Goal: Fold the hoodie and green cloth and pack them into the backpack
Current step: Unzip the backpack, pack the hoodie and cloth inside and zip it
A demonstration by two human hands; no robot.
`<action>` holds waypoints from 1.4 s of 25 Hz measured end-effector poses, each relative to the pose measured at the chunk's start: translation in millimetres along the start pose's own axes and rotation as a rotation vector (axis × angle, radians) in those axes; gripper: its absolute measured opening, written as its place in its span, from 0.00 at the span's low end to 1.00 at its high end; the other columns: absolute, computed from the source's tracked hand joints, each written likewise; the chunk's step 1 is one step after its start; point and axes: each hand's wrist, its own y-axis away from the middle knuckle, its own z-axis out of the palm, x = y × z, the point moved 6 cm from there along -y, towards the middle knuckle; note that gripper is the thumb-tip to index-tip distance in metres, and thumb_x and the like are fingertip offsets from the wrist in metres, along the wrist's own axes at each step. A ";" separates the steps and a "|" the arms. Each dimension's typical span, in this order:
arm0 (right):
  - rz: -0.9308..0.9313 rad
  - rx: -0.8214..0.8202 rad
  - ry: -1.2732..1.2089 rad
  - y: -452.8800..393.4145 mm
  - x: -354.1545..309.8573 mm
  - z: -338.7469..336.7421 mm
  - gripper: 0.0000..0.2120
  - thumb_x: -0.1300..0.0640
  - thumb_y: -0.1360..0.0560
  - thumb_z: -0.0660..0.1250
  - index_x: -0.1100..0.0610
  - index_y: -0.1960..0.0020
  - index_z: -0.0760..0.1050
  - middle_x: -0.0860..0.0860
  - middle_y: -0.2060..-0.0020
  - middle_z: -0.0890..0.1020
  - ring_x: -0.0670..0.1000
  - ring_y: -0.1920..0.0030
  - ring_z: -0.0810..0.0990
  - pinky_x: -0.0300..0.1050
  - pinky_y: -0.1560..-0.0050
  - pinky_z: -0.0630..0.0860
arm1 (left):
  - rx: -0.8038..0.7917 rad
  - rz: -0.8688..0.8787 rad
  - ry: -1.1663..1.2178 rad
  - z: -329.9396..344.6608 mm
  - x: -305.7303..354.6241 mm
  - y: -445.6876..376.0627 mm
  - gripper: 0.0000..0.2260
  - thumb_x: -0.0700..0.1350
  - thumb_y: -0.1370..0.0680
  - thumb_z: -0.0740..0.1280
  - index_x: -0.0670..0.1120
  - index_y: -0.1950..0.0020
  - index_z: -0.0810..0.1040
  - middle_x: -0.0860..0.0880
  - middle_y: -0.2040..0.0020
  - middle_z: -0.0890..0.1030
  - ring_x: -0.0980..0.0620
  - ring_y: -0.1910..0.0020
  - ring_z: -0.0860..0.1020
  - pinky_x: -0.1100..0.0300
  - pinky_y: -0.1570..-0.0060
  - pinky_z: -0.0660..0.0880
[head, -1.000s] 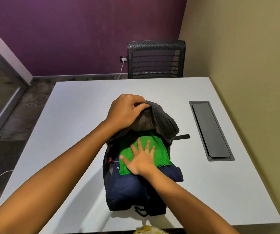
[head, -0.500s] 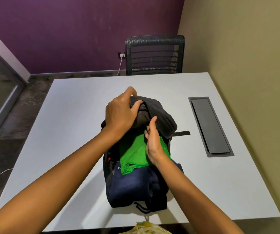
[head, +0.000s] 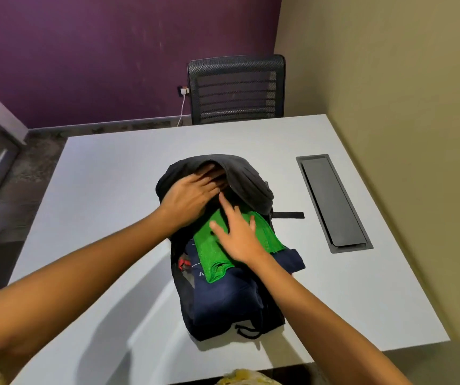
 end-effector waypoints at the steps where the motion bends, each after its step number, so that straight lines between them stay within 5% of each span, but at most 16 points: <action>1: -0.011 -0.087 0.196 5.2 14.1 13.5 0.35 0.35 0.21 0.55 0.44 0.20 0.47 0.47 0.20 0.53 0.54 0.21 0.46 0.67 0.26 0.40 | -0.080 0.002 -0.077 1.4 -8.5 -10.2 0.29 0.53 0.27 0.67 0.44 0.27 0.72 0.46 0.28 0.74 0.46 0.25 0.67 0.49 0.23 0.38; 3: -0.030 -0.144 0.474 13.1 35.7 28.8 0.37 0.31 0.22 0.51 0.42 0.20 0.43 0.47 0.19 0.45 0.58 0.20 0.40 0.69 0.26 0.36 | -0.226 -0.053 -0.233 9.7 -18.3 -24.6 0.33 0.58 0.22 0.61 0.45 0.21 0.60 0.47 0.22 0.63 0.46 0.20 0.54 0.45 0.26 0.29; 7: 0.023 -0.177 0.467 7.3 41.7 28.9 0.38 0.28 0.24 0.53 0.40 0.20 0.46 0.46 0.19 0.46 0.58 0.20 0.44 0.67 0.25 0.39 | -0.274 -0.172 -0.290 25.0 -12.1 -42.3 0.27 0.49 0.17 0.52 0.44 0.19 0.51 0.45 0.20 0.56 0.43 0.20 0.49 0.43 0.28 0.29; 9: 0.050 -0.205 0.475 0.1 38.4 26.3 0.38 0.28 0.25 0.54 0.41 0.20 0.48 0.47 0.19 0.47 0.57 0.20 0.46 0.66 0.25 0.42 | -0.240 -0.188 -0.232 37.2 -7.3 -51.3 0.25 0.47 0.16 0.52 0.44 0.20 0.54 0.42 0.20 0.58 0.40 0.20 0.51 0.42 0.28 0.28; 13: 0.060 -0.183 0.496 -10.7 35.6 28.0 0.39 0.28 0.26 0.55 0.42 0.20 0.48 0.49 0.20 0.51 0.58 0.21 0.52 0.65 0.26 0.50 | -0.182 0.017 -0.151 69.0 -5.3 -58.0 0.17 0.43 0.21 0.59 0.48 0.35 0.79 0.37 0.32 0.73 0.32 0.29 0.64 0.34 0.27 0.32; 15: 0.058 -0.164 0.507 -16.0 34.4 28.8 0.40 0.28 0.26 0.56 0.42 0.20 0.49 0.50 0.20 0.53 0.59 0.21 0.54 0.65 0.27 0.53 | -0.210 0.012 -0.140 84.2 -17.7 -59.7 0.17 0.45 0.22 0.59 0.48 0.36 0.80 0.37 0.32 0.74 0.32 0.31 0.63 0.28 0.30 0.35; 22: 0.067 -0.120 0.543 -21.7 36.1 27.2 0.40 0.28 0.28 0.57 0.45 0.21 0.55 0.51 0.21 0.60 0.58 0.24 0.61 0.66 0.30 0.54 | -0.330 -0.151 -0.098 92.6 -24.1 -79.1 0.42 0.70 0.28 0.61 0.49 0.20 0.58 0.41 0.20 0.57 0.35 0.22 0.52 0.26 0.38 0.25; 29: 0.046 -0.090 0.546 -27.0 40.1 29.5 0.41 0.27 0.28 0.55 0.45 0.21 0.56 0.52 0.22 0.62 0.59 0.25 0.63 0.66 0.32 0.57 | -0.437 0.000 -0.261 108.5 -23.9 -83.4 0.31 0.49 0.16 0.54 0.43 0.19 0.40 0.40 0.19 0.43 0.37 0.21 0.42 0.31 0.39 0.29; 32: 0.038 -0.052 0.509 -31.2 43.6 26.3 0.40 0.27 0.29 0.55 0.44 0.22 0.59 0.50 0.24 0.67 0.57 0.28 0.67 0.64 0.34 0.58 | -0.358 0.032 -0.148 105.7 -29.5 -86.5 0.26 0.47 0.17 0.57 0.46 0.20 0.55 0.39 0.20 0.56 0.37 0.21 0.54 0.30 0.39 0.25; 35: 0.035 -0.007 0.465 -36.6 44.8 20.7 0.39 0.26 0.29 0.54 0.44 0.22 0.59 0.48 0.25 0.68 0.55 0.28 0.67 0.65 0.31 0.55 | -0.292 0.128 -0.086 108.0 -25.2 -90.1 0.17 0.45 0.23 0.59 0.46 0.39 0.83 0.40 0.34 0.77 0.35 0.32 0.69 0.27 0.34 0.29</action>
